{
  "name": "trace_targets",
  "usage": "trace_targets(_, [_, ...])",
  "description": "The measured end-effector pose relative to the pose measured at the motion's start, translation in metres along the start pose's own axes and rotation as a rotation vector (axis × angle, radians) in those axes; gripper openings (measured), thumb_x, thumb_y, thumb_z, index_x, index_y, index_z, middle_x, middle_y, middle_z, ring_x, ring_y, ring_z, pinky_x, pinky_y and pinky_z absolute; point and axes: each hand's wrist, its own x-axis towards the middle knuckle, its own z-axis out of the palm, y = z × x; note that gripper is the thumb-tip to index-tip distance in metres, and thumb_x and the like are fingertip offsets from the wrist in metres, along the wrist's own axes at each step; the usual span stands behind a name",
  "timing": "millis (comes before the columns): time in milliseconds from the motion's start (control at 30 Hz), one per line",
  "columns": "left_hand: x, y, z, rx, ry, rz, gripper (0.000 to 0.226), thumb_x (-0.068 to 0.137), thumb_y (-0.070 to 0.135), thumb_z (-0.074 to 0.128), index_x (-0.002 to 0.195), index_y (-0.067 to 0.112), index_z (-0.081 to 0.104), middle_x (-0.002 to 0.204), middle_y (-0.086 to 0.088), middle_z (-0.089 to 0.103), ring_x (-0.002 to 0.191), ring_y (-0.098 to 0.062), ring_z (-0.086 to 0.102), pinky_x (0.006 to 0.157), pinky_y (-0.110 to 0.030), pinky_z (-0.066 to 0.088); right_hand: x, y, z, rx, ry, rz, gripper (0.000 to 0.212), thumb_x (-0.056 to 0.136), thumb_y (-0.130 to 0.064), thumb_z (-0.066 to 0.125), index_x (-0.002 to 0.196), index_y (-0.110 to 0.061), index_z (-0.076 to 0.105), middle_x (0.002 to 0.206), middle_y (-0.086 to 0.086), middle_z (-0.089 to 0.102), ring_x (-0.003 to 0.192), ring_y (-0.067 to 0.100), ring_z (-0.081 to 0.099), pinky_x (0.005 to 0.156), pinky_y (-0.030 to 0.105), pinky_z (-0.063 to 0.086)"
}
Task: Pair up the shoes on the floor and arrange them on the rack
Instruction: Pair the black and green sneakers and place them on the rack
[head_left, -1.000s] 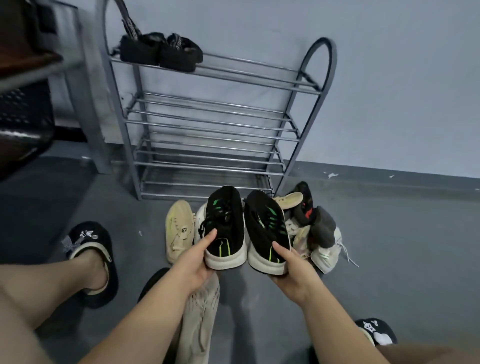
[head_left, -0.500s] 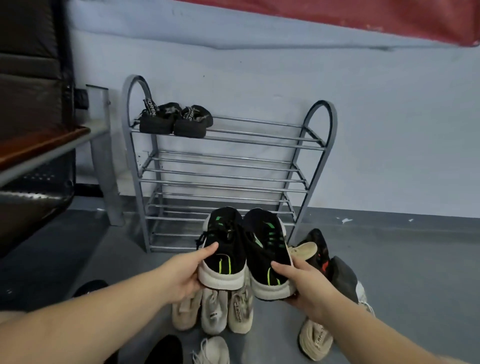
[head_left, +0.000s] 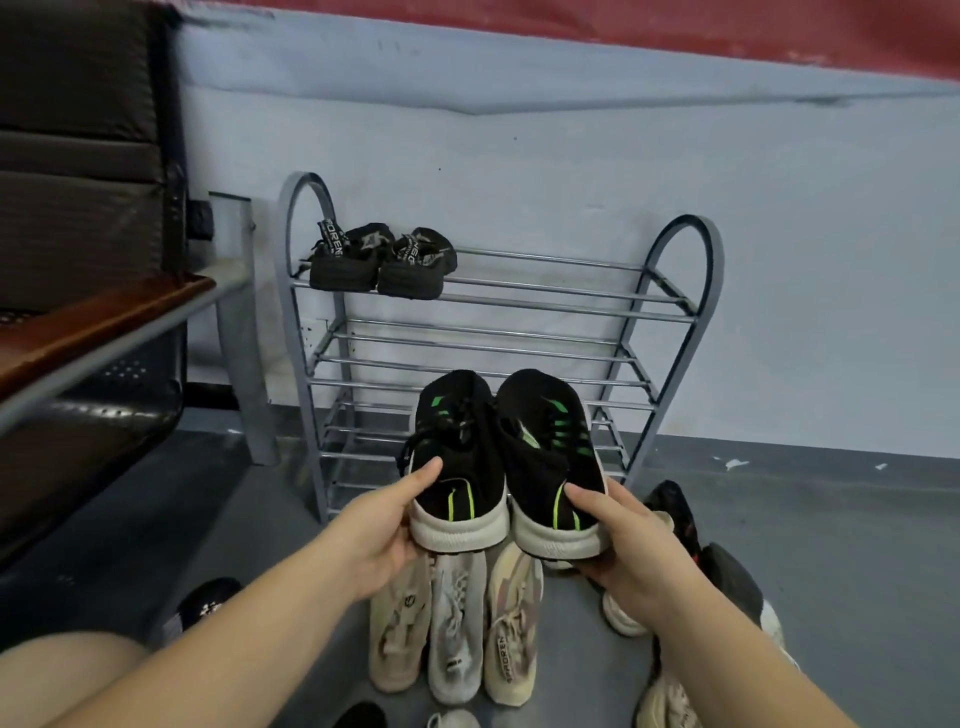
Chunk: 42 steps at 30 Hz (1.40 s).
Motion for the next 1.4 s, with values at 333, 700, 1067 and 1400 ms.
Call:
trace_targets(333, [-0.007, 0.010, 0.015, 0.048, -0.074, 0.060, 0.019, 0.086, 0.024, 0.061, 0.097, 0.010, 0.069, 0.090, -0.004, 0.075, 0.086, -0.017, 0.068, 0.075, -0.029, 0.055, -0.014, -0.016, -0.001, 0.066, 0.005, -0.064, 0.030, 0.090, -0.012, 0.056, 0.119, -0.018, 0.062, 0.096, 0.004, 0.074, 0.082, 0.020, 0.067, 0.063, 0.030, 0.054])
trace_targets(700, [-0.005, 0.013, 0.018, 0.014, -0.064, 0.055, 0.021, 0.088, 0.024, 0.060, 0.103, 0.010, 0.065, 0.097, -0.006, 0.071, 0.088, -0.020, 0.066, 0.082, -0.035, 0.053, -0.009, -0.018, 0.006, 0.101, 0.081, -0.028, 0.017, 0.088, -0.017, 0.059, 0.104, -0.018, 0.065, 0.084, 0.001, 0.074, 0.080, 0.018, 0.065, 0.064, 0.029, 0.054])
trace_targets(1067, [-0.008, 0.022, 0.019, 0.033, -0.071, 0.073, 0.018, 0.090, 0.025, 0.058, 0.101, 0.012, 0.065, 0.089, -0.003, 0.071, 0.082, -0.016, 0.066, 0.055, -0.024, 0.058, -0.012, -0.027, 0.018, 0.067, 0.130, -0.032, 0.005, 0.088, -0.019, 0.061, 0.092, -0.020, 0.064, 0.070, -0.006, 0.073, 0.066, 0.011, 0.066, 0.055, 0.024, 0.055])
trace_targets(1400, [-0.036, 0.021, 0.040, 0.086, -0.168, 0.129, 0.016, 0.088, 0.025, 0.060, 0.096, 0.013, 0.067, 0.079, 0.001, 0.075, 0.077, -0.012, 0.067, 0.063, -0.024, 0.058, -0.055, -0.042, 0.009, 0.155, 0.134, -0.066, 0.022, 0.087, -0.019, 0.062, 0.108, -0.016, 0.064, 0.087, 0.002, 0.073, 0.070, 0.015, 0.069, 0.052, 0.023, 0.054])
